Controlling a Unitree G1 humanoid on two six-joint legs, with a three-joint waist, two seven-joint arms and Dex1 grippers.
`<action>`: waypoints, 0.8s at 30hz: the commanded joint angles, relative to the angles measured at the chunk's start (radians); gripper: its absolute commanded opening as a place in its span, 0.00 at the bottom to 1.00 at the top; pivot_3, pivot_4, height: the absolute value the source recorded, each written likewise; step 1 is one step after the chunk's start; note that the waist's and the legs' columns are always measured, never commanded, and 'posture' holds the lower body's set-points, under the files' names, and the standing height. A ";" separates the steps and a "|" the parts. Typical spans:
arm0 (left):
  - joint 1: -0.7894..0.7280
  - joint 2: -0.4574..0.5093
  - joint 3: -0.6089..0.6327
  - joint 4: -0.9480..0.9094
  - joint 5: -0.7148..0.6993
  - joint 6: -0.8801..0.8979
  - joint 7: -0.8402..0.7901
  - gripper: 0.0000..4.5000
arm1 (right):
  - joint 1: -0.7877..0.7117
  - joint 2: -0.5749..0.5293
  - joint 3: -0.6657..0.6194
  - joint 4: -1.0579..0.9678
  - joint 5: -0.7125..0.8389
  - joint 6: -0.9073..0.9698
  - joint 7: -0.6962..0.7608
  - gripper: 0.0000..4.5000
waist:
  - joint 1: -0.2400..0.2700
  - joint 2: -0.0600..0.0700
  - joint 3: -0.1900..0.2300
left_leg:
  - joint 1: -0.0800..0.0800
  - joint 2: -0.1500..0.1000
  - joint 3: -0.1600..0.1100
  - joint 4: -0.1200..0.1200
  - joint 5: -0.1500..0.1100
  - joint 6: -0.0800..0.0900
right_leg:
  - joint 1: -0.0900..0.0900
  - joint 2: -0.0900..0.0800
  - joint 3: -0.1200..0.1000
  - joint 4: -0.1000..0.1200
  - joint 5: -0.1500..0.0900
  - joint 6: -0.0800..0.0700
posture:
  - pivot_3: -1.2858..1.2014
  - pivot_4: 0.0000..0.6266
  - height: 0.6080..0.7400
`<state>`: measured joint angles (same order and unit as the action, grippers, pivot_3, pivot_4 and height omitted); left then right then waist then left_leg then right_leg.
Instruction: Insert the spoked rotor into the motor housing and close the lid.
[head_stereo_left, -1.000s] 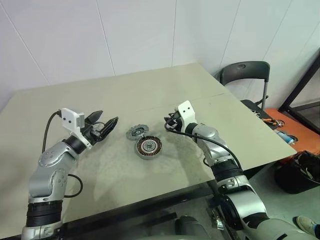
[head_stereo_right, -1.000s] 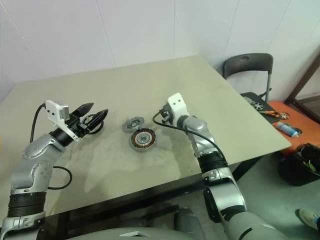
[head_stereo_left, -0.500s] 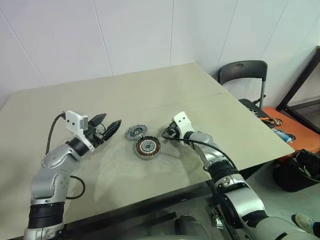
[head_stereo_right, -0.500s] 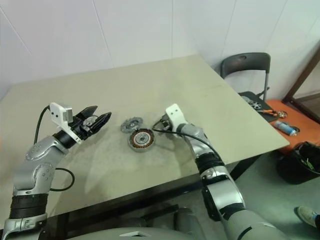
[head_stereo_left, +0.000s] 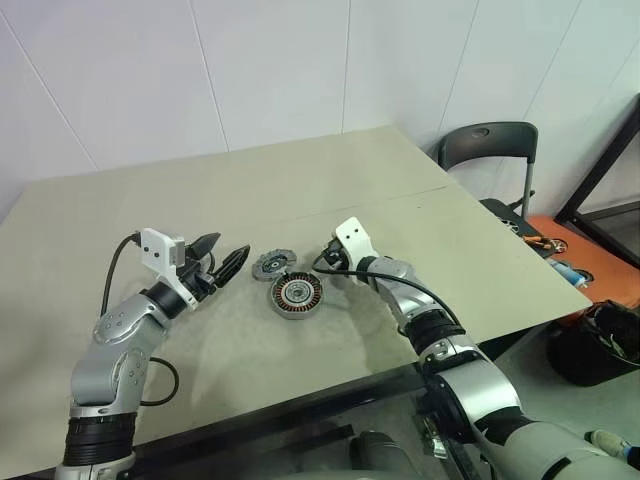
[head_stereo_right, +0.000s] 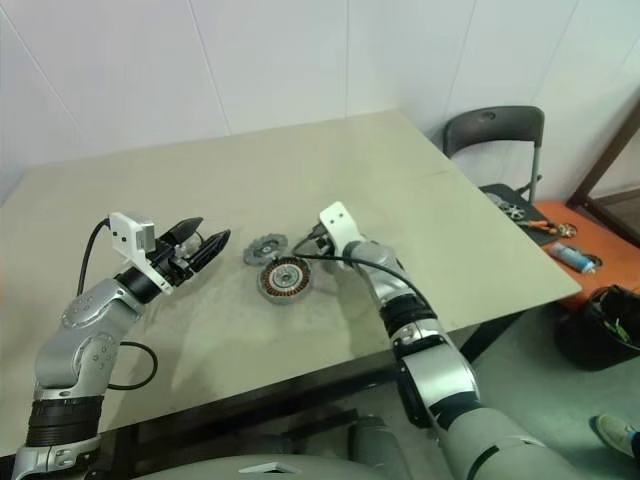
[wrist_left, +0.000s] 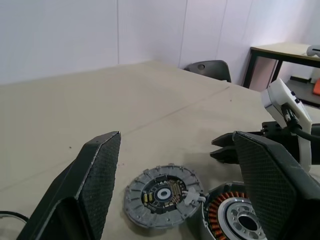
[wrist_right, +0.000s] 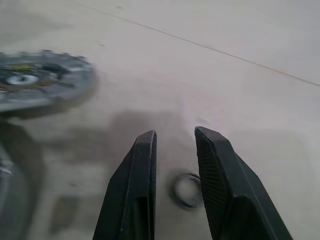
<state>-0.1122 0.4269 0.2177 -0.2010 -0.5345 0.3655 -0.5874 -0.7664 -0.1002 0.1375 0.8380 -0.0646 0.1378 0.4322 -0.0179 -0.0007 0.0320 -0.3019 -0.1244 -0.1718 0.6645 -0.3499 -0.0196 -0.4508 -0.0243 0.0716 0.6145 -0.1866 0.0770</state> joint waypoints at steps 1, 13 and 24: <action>-0.008 0.002 0.008 -0.031 -0.004 -0.009 0.003 0.85 | -0.037 0.000 -0.008 0.018 -0.001 -0.034 -0.003 0.29 | -0.002 0.000 0.000 | 0.000 0.000 0.000 0.000 0.000 0.000 | 0.000 0.000 0.000 0.000 0.000 0.000 | 0.52 0.00 1.00; 0.001 -0.014 -0.006 -0.038 0.003 -0.015 0.004 0.85 | -0.129 0.045 -0.022 0.193 -0.001 -0.068 -0.041 0.29 | -0.002 0.000 0.000 | 0.000 0.000 0.000 0.000 0.000 0.000 | 0.000 0.000 0.000 0.000 0.000 0.000 | 0.52 0.00 1.00; 0.030 -0.022 -0.003 -0.049 0.003 -0.020 0.009 0.85 | -0.140 0.019 -0.059 0.247 0.011 -0.082 -0.033 0.29 | -0.002 0.000 0.000 | 0.000 0.000 0.000 0.000 -0.001 0.002 | 0.001 0.000 0.000 0.000 0.000 0.000 | 0.52 0.00 1.00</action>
<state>-0.0772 0.4058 0.2093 -0.2120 -0.5324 0.3646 -0.5832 -0.8791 -0.0724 0.0914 1.1018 -0.0618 0.0797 0.3913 -0.0202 -0.0005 0.0320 -0.3015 -0.1243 -0.1718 0.6646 -0.3509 -0.0178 -0.4502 -0.0241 0.0717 0.6147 -0.1863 0.0766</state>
